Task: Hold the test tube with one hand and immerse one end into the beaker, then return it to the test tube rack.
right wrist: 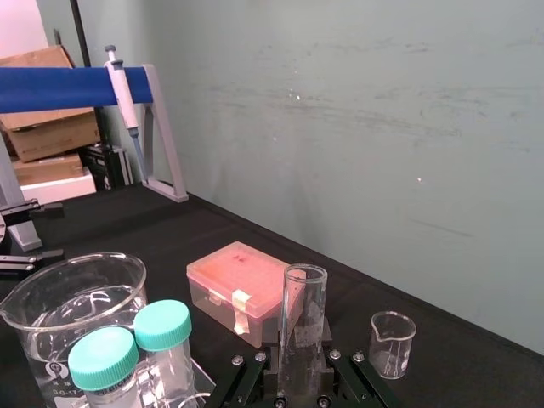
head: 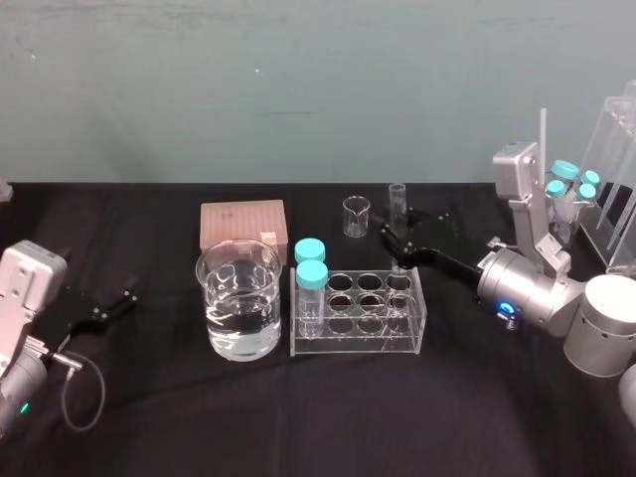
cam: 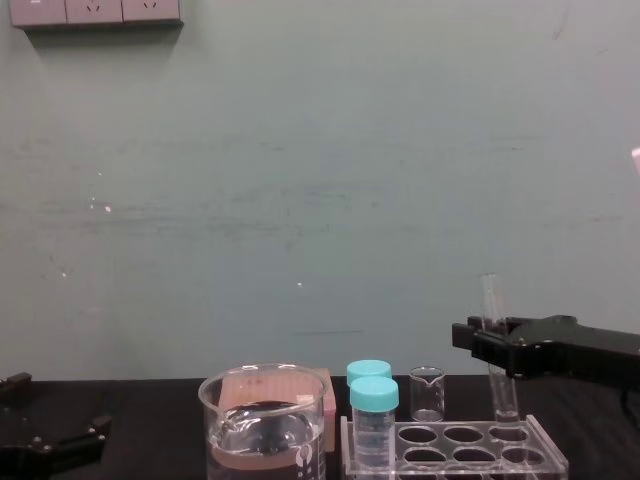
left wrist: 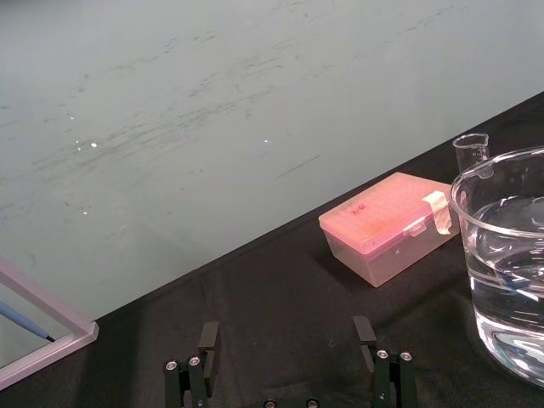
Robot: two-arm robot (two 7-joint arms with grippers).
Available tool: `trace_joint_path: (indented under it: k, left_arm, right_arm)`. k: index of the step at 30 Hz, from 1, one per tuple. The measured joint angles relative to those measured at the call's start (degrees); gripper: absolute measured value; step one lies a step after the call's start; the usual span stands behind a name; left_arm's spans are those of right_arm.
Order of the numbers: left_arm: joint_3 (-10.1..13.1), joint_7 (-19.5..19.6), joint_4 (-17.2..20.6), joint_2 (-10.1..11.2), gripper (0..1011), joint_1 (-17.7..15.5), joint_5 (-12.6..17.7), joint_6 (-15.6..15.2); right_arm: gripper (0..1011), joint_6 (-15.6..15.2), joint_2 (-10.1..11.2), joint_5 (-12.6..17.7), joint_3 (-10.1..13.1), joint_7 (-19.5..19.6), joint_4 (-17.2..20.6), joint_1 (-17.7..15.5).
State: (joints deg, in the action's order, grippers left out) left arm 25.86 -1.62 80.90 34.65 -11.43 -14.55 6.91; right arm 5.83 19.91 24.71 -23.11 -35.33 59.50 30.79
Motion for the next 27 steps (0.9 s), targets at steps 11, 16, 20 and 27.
trace_joint_path:
  k: [11, 16, 20, 27]
  left_arm:
    - [0.0, 0.0, 0.0, 0.0, 1000, 0.0, 0.0, 0.0]
    - [0.0, 0.0, 0.0, 0.0, 1000, 0.0, 0.0, 0.0]
    - [0.0, 0.0, 0.0, 0.0, 1000, 0.0, 0.0, 0.0]
    - [0.0, 0.0, 0.0, 0.0, 1000, 0.0, 0.0, 0.0]
  right_arm:
    - [242, 0.31, 0.34, 0.69, 0.52, -0.28, 1.21, -0.4]
    - [241, 0.49, 0.57, 0.95, 0.68, -0.43, 2.03, -0.56]
    - [242, 0.79, 0.94, 1.3, 0.88, -0.68, 3.17, -0.74]
    - [242, 1.11, 1.35, 1.7, 1.0, -0.8, 4.63, -0.93]
